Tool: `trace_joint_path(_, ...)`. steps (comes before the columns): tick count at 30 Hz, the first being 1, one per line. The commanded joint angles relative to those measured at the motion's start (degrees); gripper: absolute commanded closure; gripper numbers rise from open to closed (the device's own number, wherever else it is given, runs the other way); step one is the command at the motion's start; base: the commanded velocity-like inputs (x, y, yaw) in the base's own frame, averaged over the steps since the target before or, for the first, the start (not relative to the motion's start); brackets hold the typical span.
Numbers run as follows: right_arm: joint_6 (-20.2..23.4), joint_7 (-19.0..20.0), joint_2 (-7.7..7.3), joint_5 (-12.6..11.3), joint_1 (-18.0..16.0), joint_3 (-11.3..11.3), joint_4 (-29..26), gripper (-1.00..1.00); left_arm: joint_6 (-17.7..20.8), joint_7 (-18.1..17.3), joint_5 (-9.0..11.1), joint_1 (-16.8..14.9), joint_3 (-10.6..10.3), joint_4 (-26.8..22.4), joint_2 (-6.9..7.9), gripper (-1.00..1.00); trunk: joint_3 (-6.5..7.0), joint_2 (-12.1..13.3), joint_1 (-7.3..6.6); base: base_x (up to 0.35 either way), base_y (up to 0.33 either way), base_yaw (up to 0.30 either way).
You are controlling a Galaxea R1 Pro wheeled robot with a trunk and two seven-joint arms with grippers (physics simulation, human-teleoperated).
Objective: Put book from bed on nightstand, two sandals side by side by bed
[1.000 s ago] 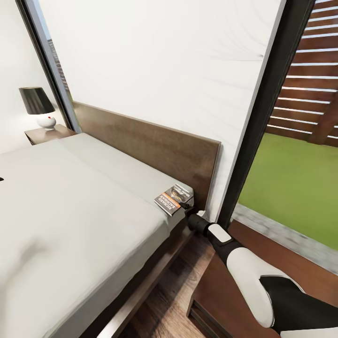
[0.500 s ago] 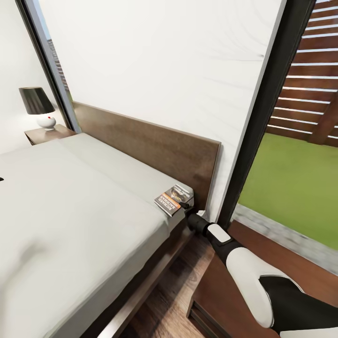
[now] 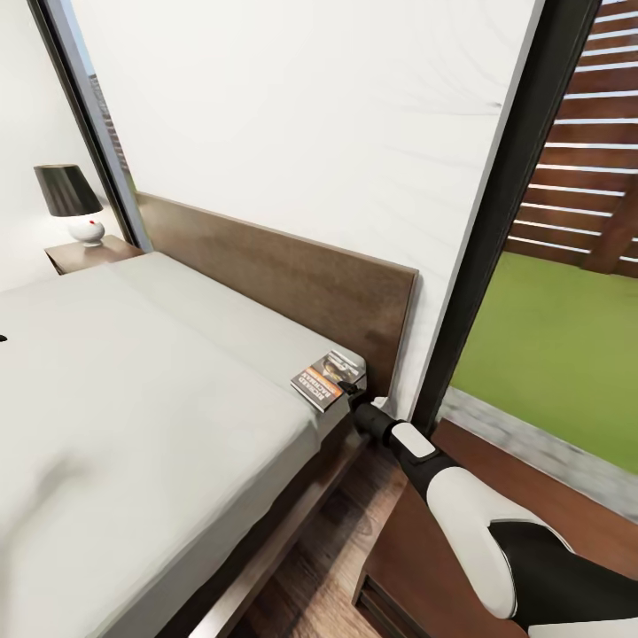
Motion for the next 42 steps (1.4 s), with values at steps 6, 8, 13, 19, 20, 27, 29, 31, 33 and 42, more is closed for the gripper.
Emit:
trace_joint_path(6,0.29,0.13,0.02,-0.19,-0.05,-0.27,0.01,-1.0,-0.01,-0.51,-0.15,-0.13,-0.33,0.12,0.07,-1.0,-0.05,-0.02,-0.01,0.004,0.0,0.0)
trace_joint_path(8,0.29,0.14,0.02,-0.2,-0.06,-0.29,0.01,-1.0,-0.01,-0.51,-0.15,-0.13,-0.35,0.12,0.07,-1.0,-0.05,-0.02,-0.01,0.001,0.0,0.0)
trace_joint_path(13,0.29,0.16,0.02,-0.2,-0.06,-0.29,0.01,-1.0,-0.01,-0.51,-0.15,-0.13,-0.34,0.12,0.07,-1.0,-0.05,-0.02,-0.01,0.0,0.0,0.0)
trace_joint_path(19,0.28,0.16,0.02,-0.2,-0.05,-0.3,0.01,-1.0,-0.01,-0.51,-0.15,-0.13,-0.39,0.12,0.07,-1.0,-0.05,-0.02,-0.01,0.0,0.0,0.0)
trace_joint_path(20,0.28,0.16,0.02,-0.2,-0.03,-0.31,0.01,-1.0,-0.01,-0.51,-0.15,-0.13,-0.39,0.12,0.07,-1.0,-0.05,-0.02,-0.01,0.0,0.0,0.0)
trace_joint_path(27,0.22,0.25,0.07,-0.2,-0.04,-0.34,0.06,-1.0,-0.01,-0.51,-0.15,-0.13,-0.41,0.19,0.07,-1.0,-0.05,-0.02,-0.01,0.0,0.0,0.0)
trace_joint_path(29,0.21,0.31,0.08,-0.2,-0.05,-0.35,0.08,-1.0,-0.01,-0.51,-0.15,-0.13,-0.42,0.2,0.07,-1.0,-0.05,-0.02,-0.01,0.0,0.0,0.0)
trace_joint_path(31,0.21,0.35,0.09,-0.2,-0.06,-0.35,0.09,-1.0,-0.01,-0.51,-0.15,-0.13,-0.42,0.2,0.07,-1.0,-0.05,-0.02,-0.01,0.0,0.0,0.0)
trace_joint_path(33,0.2,0.38,0.1,-0.2,-0.06,-0.36,0.09,-1.0,-0.01,-0.51,-0.15,-0.13,-0.42,0.2,0.07,-1.0,-0.05,-0.02,-0.01,0.0,0.0,0.0)
trace_joint_path(42,0.13,0.42,0.69,-0.2,-0.07,-0.34,0.1,-1.0,-0.01,-0.51,-0.15,-0.13,-0.42,0.21,0.07,-1.0,-0.05,-0.02,-0.01,0.0,0.0,0.0)
